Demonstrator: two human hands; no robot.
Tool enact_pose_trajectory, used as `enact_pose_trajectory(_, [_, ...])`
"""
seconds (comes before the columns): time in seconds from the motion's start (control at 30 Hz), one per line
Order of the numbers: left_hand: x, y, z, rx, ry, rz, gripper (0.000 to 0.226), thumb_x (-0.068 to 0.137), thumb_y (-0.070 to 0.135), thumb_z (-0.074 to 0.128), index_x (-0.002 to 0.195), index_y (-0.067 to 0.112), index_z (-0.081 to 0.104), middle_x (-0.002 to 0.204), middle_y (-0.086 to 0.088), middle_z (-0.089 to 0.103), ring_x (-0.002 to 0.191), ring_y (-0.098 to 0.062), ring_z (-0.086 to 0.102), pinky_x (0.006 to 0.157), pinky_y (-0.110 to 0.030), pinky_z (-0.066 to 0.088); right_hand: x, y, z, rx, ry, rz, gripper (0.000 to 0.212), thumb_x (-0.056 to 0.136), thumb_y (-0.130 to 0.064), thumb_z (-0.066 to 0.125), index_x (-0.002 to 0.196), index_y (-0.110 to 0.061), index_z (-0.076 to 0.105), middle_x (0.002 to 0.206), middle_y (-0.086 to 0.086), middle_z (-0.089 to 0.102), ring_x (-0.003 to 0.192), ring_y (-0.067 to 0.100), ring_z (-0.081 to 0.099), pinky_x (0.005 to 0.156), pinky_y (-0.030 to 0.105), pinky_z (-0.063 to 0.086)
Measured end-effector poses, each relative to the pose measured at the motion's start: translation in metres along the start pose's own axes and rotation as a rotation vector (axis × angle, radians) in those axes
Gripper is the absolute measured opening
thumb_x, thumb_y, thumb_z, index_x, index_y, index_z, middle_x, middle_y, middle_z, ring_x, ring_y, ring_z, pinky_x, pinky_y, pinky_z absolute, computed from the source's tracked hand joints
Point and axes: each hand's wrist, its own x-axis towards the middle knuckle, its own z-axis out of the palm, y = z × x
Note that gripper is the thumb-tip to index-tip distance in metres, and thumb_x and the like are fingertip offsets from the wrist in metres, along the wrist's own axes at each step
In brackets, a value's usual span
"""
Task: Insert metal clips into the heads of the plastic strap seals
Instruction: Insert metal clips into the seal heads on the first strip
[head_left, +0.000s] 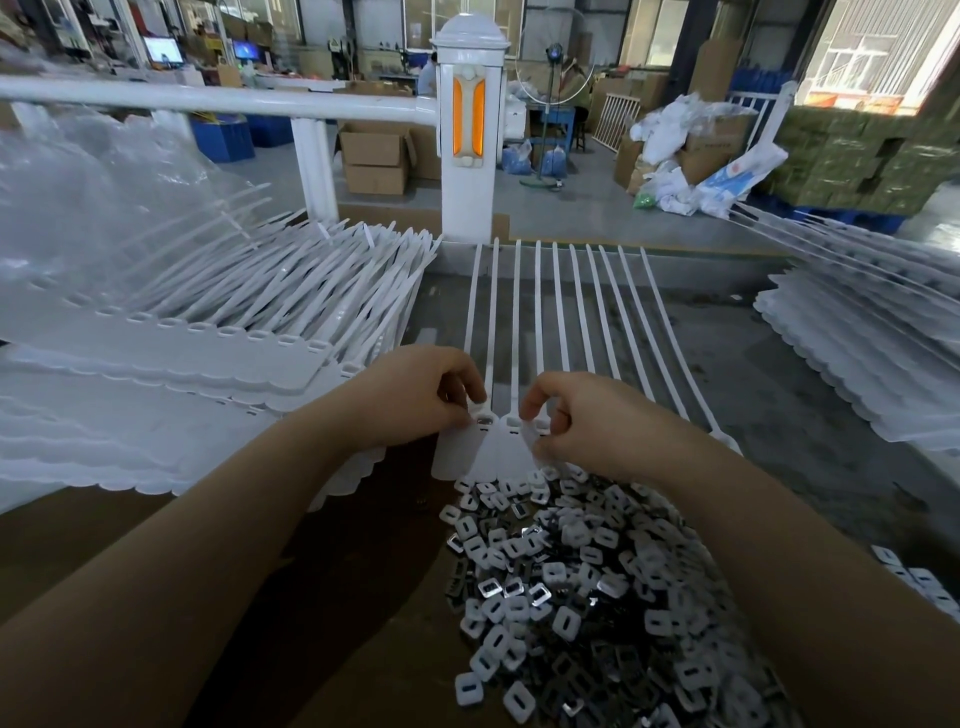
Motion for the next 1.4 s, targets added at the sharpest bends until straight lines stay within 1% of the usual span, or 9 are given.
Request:
enact_pose_trajectory(0.17, [-0.003,0.006,0.001,0.064,0.001,0.069,0.021,0.085,0.016,0.071,0.085,0.037,0.075,0.078,0.028,0.059,0.079,0.020,0.055,0.064,-0.003,0.040,-0.001,0.000,-0.001,0.021,-0.008,-0.002,0.027,0.086,-0.024,0.068,0.108,-0.035,0.058,0.080,-0.013,0.051,0.067,0.004,0.053,0.054,0.021,0.039])
enact_pose_trajectory(0.33, [-0.005,0.017,0.001,0.085,0.059,0.127,0.017,0.085,0.018,0.072,0.088,0.034,0.076,0.076,0.027,0.058,0.075,0.014,0.057,0.061,-0.001,0.040,-0.001,0.001,-0.001,0.031,0.001,0.004,0.021,0.092,-0.022,0.062,0.108,-0.035,0.059,0.081,-0.013,0.053,0.068,0.003,0.053,0.054,0.021,0.038])
enact_pose_trajectory(0.47, [-0.011,0.035,0.005,-0.115,-0.090,0.197,0.015,0.082,0.019,0.076,0.087,0.033,0.077,0.077,0.025,0.069,0.076,0.013,0.061,0.065,0.000,0.041,0.000,0.001,-0.001,0.039,0.002,0.016,0.022,0.096,-0.019,0.055,0.098,-0.041,0.056,0.085,-0.017,0.054,0.065,0.000,0.052,0.050,0.016,0.037])
enact_pose_trajectory(0.6, [-0.013,0.046,0.018,-0.019,-0.178,0.210,0.014,0.082,0.029,0.076,0.095,0.034,0.077,0.079,0.024,0.064,0.078,0.015,0.056,0.067,0.000,0.038,0.001,0.001,-0.002,0.036,-0.009,0.029,0.027,0.094,-0.014,0.053,0.096,-0.042,0.055,0.085,-0.019,0.054,0.070,-0.001,0.055,0.050,0.016,0.038])
enact_pose_trajectory(0.77, [-0.013,0.046,0.024,-0.031,-0.166,0.168,0.013,0.080,0.026,0.079,0.092,0.031,0.077,0.075,0.023,0.063,0.076,0.016,0.056,0.066,0.001,0.038,0.003,-0.001,-0.003,0.037,-0.015,0.039,0.028,0.093,-0.013,0.055,0.095,-0.041,0.054,0.085,-0.015,0.058,0.071,0.000,0.056,0.051,0.017,0.040])
enact_pose_trajectory(0.93, [-0.013,0.039,0.018,-0.280,-0.149,0.043,0.009,0.081,0.021,0.077,0.090,0.025,0.078,0.078,0.013,0.074,0.069,0.002,0.068,0.062,-0.008,0.050,0.000,-0.002,-0.005,0.092,0.001,0.028,0.023,0.095,-0.018,0.054,0.095,-0.040,0.060,0.096,-0.011,0.063,0.068,0.004,0.060,0.051,0.020,0.044])
enact_pose_trajectory(1.07, [-0.011,0.033,0.011,-0.441,-0.115,-0.081,0.011,0.087,0.013,0.071,0.095,0.018,0.077,0.079,0.007,0.076,0.069,-0.003,0.070,0.059,-0.010,0.050,-0.002,-0.002,-0.012,0.259,0.013,0.013,0.020,0.092,-0.017,0.060,0.088,-0.035,0.066,0.089,-0.008,0.066,0.075,0.005,0.061,0.060,0.022,0.048])
enact_pose_trajectory(1.17, [-0.012,0.032,0.007,-0.516,-0.153,-0.170,0.013,0.086,0.009,0.071,0.096,0.016,0.075,0.079,0.003,0.076,0.068,-0.004,0.070,0.060,-0.012,0.051,-0.005,-0.002,-0.016,0.394,-0.020,0.014,0.013,0.089,-0.018,0.065,0.088,-0.030,0.070,0.090,0.000,0.068,0.082,0.013,0.063,0.065,0.025,0.052])
enact_pose_trajectory(1.4, [-0.013,0.033,0.000,-0.599,-0.238,-0.286,0.022,0.079,0.001,0.075,0.099,0.008,0.069,0.081,-0.009,0.076,0.072,-0.013,0.073,0.061,-0.018,0.055,-0.007,-0.002,-0.020,0.363,-0.080,-0.019,0.012,0.081,-0.016,0.075,0.086,-0.026,0.072,0.087,-0.002,0.073,0.083,0.013,0.068,0.069,0.028,0.052])
